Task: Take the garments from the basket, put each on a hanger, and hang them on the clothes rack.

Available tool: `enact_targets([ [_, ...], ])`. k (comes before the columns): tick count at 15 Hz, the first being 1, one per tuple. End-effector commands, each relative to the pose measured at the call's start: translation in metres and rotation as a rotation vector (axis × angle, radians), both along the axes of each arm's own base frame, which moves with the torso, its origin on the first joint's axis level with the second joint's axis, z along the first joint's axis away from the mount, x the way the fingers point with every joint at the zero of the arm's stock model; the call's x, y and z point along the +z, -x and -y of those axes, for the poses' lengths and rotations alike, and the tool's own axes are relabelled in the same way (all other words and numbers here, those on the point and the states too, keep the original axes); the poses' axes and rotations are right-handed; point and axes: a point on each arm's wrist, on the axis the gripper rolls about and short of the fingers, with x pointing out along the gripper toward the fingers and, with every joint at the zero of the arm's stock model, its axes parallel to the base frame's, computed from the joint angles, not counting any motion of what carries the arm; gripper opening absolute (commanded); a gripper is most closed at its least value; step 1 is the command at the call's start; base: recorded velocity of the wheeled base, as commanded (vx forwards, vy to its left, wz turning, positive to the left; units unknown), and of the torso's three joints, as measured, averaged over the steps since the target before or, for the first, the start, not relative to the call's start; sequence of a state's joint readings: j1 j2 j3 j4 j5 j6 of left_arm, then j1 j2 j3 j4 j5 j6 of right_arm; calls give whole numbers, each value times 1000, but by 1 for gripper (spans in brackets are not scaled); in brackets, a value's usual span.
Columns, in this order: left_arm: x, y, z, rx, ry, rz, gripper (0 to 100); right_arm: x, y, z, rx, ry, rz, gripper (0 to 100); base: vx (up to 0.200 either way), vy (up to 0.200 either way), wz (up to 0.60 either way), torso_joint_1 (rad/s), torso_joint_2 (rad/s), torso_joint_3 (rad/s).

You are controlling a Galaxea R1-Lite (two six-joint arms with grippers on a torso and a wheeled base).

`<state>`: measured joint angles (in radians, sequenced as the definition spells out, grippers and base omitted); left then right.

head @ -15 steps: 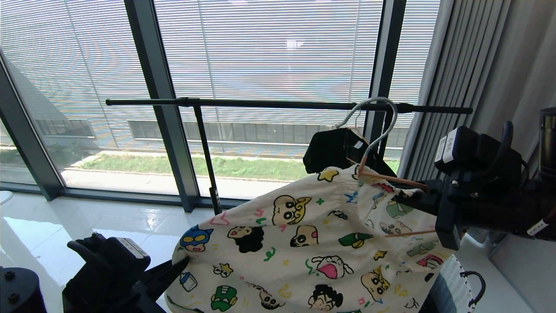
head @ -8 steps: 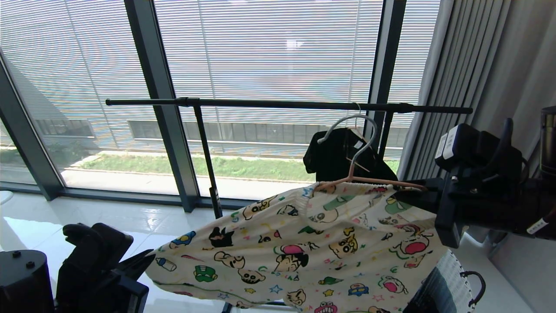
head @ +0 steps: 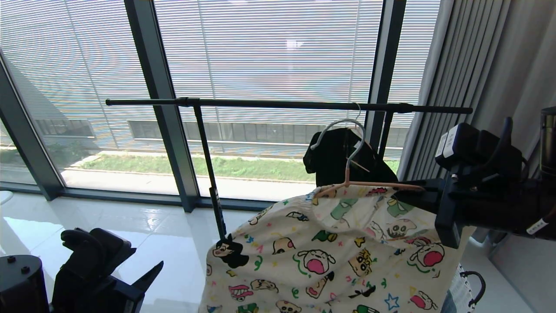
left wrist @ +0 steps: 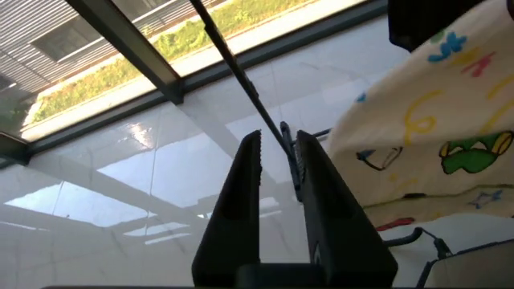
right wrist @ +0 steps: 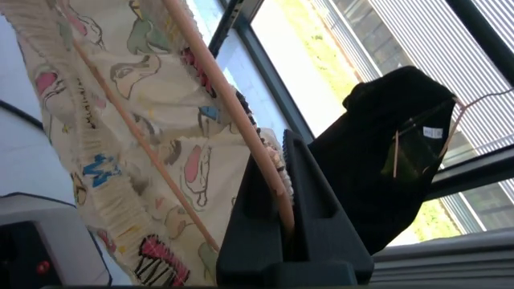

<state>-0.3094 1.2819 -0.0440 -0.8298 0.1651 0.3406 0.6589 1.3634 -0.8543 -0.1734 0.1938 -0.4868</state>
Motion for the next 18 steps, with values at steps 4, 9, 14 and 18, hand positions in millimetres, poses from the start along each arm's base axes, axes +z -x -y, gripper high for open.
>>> enact_targets([
  [4, 12, 0, -6, 95, 2, 76, 100, -6, -1, 3, -93, 20, -21, 0, 0, 0, 0, 0, 0, 0],
  [9, 22, -10, -21, 410, -75, 131, 100, -39, -1, 10, -440, 107, -215, 0, 0, 0, 0, 0, 0, 0],
  [14, 30, -15, -21, 464, -89, 164, 100, -55, 3, 19, -727, 124, -385, 0, 0, 0, 0, 0, 0, 0],
  [18, 30, -15, -21, 464, -89, 162, 100, -60, 12, 26, -817, 169, -443, 0, 0, 0, 0, 0, 0, 0],
])
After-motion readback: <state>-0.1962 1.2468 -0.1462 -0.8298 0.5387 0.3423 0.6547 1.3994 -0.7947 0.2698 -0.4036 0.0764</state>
